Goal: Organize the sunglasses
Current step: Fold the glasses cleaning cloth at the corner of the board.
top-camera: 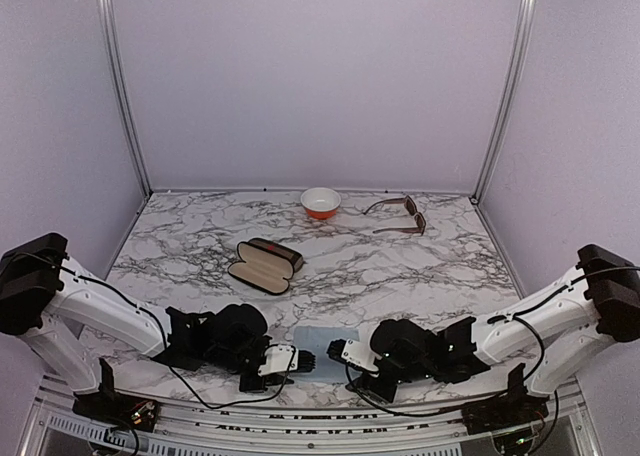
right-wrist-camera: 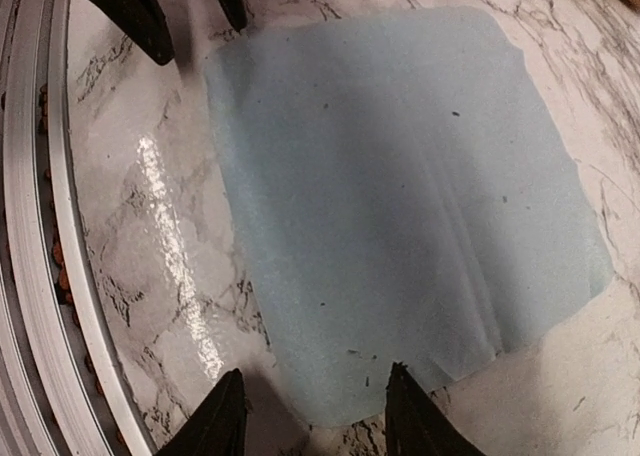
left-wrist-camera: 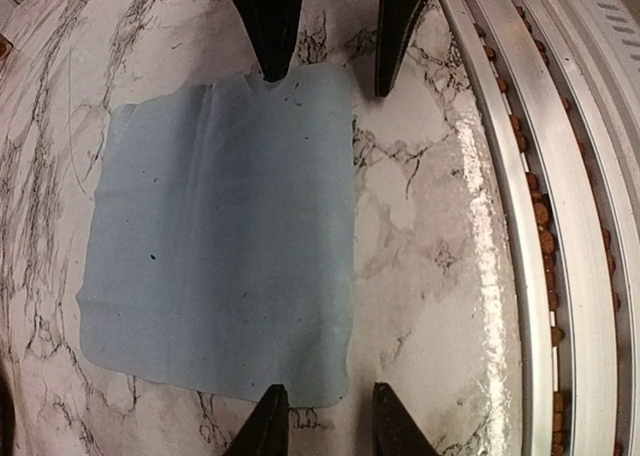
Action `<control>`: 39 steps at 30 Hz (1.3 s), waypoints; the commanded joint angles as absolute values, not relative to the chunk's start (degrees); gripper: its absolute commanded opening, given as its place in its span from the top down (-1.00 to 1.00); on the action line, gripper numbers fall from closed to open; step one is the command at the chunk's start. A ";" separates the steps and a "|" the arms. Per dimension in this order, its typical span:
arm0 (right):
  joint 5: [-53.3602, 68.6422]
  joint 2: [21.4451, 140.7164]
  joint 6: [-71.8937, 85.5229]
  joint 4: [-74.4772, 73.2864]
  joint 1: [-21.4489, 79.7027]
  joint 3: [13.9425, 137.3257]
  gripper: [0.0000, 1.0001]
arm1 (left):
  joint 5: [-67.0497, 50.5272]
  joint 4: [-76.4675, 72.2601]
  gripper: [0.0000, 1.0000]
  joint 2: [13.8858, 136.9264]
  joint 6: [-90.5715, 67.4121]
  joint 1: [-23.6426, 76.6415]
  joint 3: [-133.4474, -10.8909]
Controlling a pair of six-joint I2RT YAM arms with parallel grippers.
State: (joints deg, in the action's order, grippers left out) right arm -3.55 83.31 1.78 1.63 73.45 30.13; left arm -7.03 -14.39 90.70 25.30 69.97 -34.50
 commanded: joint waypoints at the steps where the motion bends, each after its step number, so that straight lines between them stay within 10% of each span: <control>1: -3.47 85.16 3.11 2.08 73.98 32.13 0.08 | -7.91 -13.94 0.51 92.12 26.39 70.14 -35.11; 10: -3.14 85.28 4.24 2.37 74.00 31.65 0.08 | -9.17 -12.94 0.47 96.48 26.70 69.80 -36.89; 18: -2.93 85.30 5.24 3.06 74.00 30.91 0.12 | -8.98 -7.89 1.00 99.75 27.38 68.40 -39.83; 23: -3.00 85.22 5.60 3.43 73.96 30.50 0.17 | -9.97 -9.41 1.00 98.54 26.92 68.29 -39.25; 39: -3.82 87.65 6.59 3.91 74.00 30.54 0.76 | -11.57 -11.12 1.00 96.35 25.31 68.12 -37.88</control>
State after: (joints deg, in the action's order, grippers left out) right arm -3.29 85.84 5.91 5.06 73.49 30.57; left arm -10.74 -14.68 96.79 25.93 68.45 -39.11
